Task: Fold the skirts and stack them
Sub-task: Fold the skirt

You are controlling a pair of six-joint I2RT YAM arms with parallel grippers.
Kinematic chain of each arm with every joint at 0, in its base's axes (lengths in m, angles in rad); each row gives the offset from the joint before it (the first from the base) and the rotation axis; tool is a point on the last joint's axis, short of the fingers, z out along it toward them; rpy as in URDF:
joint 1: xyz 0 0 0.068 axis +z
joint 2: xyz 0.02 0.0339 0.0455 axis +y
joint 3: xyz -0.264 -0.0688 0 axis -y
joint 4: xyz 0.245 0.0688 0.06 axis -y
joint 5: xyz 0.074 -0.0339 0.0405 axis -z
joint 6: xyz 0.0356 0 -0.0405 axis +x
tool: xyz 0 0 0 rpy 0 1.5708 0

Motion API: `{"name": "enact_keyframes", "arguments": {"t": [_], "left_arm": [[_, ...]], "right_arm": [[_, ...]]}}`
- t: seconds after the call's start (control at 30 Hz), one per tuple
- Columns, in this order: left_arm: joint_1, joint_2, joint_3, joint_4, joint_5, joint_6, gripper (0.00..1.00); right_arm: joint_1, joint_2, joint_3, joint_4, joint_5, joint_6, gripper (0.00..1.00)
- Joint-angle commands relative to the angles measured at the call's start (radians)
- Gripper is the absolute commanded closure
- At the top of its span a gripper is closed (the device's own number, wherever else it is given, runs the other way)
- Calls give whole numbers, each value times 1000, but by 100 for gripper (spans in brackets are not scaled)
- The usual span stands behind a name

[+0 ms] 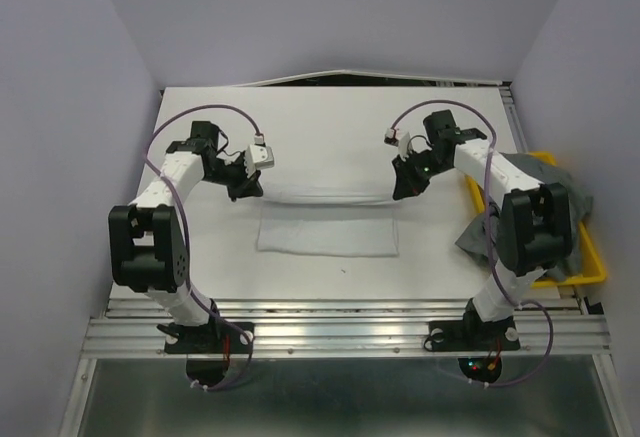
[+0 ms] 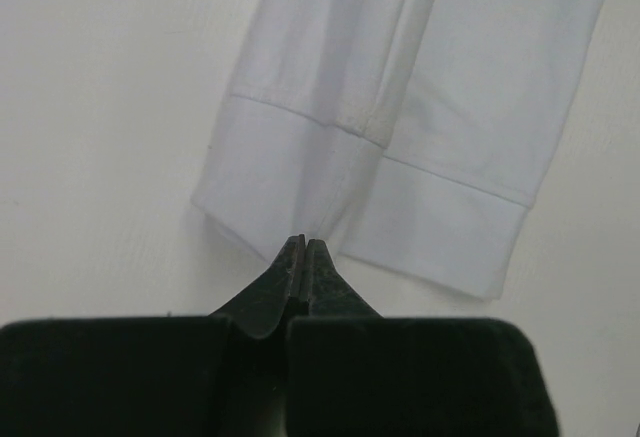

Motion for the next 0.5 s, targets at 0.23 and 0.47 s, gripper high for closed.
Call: {"name": "enact_keyframes", "arguments": {"t": [0.23, 0.47], "left_arm": [[-82, -184, -285, 166, -173, -9, 100], [-145, -246, -358, 187, -230, -8, 67]], "right_arm": [[108, -148, -284, 204, 153, -6, 90], [133, -208, -307, 241, 205, 6, 55]]}}
